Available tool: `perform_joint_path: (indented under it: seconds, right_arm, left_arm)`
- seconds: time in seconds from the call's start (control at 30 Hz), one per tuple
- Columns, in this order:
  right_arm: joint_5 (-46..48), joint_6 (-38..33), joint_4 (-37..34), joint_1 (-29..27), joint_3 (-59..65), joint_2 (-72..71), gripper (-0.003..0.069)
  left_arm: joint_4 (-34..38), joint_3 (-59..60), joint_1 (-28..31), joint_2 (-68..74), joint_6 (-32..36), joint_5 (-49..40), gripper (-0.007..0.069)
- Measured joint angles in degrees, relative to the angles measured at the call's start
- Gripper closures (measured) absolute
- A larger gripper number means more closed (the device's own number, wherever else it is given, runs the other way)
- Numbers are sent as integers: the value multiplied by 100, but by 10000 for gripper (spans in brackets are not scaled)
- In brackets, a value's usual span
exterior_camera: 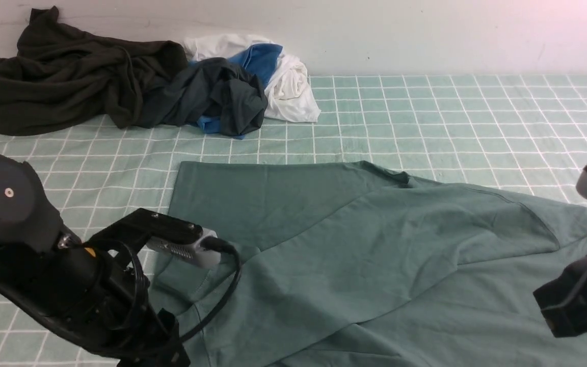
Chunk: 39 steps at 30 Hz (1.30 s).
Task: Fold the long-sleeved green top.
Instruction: Use the left arm to drag and drop the cuff onto the cuff closest to the left arm, then use both arms simultaneously to clamp the lower edge of the clothing fabric
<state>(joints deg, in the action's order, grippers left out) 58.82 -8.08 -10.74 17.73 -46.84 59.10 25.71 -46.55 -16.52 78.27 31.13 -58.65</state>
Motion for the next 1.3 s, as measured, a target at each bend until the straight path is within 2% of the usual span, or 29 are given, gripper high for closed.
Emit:
perform_joint_path:
  seconds: [0.07,0.2,0.23,0.27,0.43,0.63,0.8,0.93,1.2,1.3]
  right_arm:
    - [118,-140,-212,0,-2,-132,676]
    - [303,-565,-686,0,-2,-340,676]
    - [303,-578,-691,0,-2,-338,676]
    - [303,-670,-732,0,-2,-342,676]
    - [276,-788,-751,0,-2,-342,676]
    - [238,-800,-766,0,-2,-342,676]
    - [232,-800,-766,0,-2,-342,676]
    - [230,-800,-766,0,-2,-342,676]
    - [182,-800,-766,0,-2,-342,676]
    - [182,-819,-766,0,-2,-342,676]
  left_arm:
    - [-141,-19,-251,-64,152,-216,252]
    - [-908,375,-1606,-125,393,-428,288]
    - [-944,447,-1668,-125,398,-417,290]
    - [-1234,742,-2187,-119,430,-233,299]
    - [-1656,1392,-2984,68,436,630,283]
    - [-1778,1458,-3093,528,422,1122,216]
    - [-1813,1350,-3099,616,-10,1079,239]
    - [-1913,1151,-3099,726,-375,1021,316]
    - [-2253,952,-3099,747,-548,846,576]
    - [-2368,908,-3099,747,-639,726,617]
